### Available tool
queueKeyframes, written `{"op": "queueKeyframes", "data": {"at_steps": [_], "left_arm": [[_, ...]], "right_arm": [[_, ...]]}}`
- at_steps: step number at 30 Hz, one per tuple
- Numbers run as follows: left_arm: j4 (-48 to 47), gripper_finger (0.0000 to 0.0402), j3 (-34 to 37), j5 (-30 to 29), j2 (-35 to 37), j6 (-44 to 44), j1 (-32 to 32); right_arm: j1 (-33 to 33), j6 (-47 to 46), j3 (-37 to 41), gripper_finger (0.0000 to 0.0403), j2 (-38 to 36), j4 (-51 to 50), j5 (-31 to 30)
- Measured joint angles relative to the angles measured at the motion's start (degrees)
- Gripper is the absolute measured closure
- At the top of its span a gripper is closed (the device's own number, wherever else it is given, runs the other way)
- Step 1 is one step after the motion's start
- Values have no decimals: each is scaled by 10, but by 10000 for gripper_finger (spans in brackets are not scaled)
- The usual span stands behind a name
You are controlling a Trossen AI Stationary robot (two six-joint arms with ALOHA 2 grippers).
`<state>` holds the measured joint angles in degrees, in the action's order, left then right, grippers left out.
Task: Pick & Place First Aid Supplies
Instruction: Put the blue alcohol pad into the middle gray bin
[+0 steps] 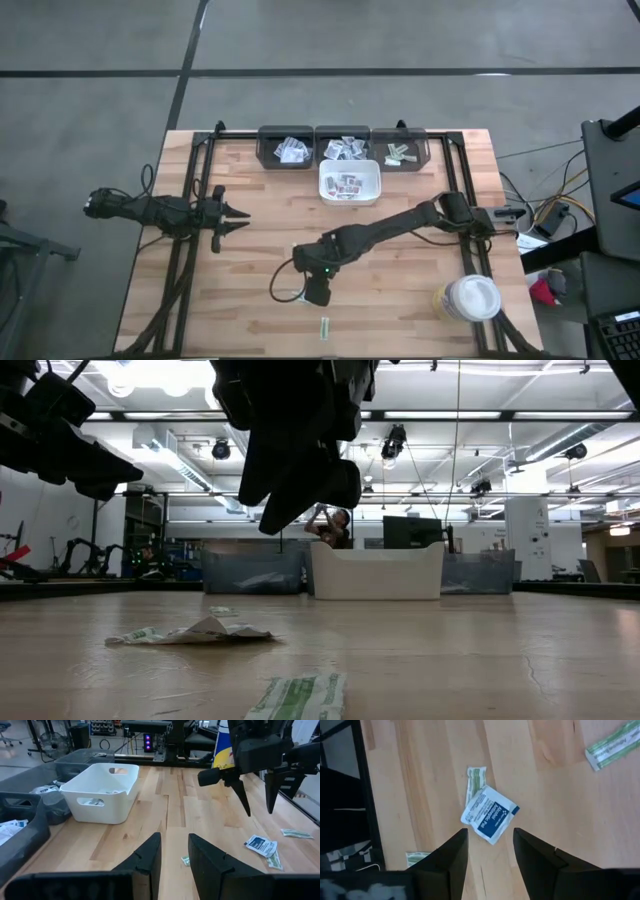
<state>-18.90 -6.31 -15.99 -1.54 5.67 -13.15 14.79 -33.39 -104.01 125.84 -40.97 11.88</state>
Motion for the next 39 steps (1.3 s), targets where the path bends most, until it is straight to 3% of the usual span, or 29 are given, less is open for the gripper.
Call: {"op": "queueKeyframes", "data": {"at_steps": [12, 19, 28, 39], "left_arm": [[1, 307, 0, 0, -5, -1, 0], [1, 307, 0, 0, -10, -2, 0], [1, 307, 0, 0, -11, -3, 0], [0, 307, 0, 0, -12, -3, 0]], "right_arm": [[0, 9, 1, 253, 57, 30, 2], [-1, 10, -43, 263, 110, 13, -2], [9, 6, -122, 277, 181, -86, -62], [13, -23, -130, 333, 181, -119, -119]]}}
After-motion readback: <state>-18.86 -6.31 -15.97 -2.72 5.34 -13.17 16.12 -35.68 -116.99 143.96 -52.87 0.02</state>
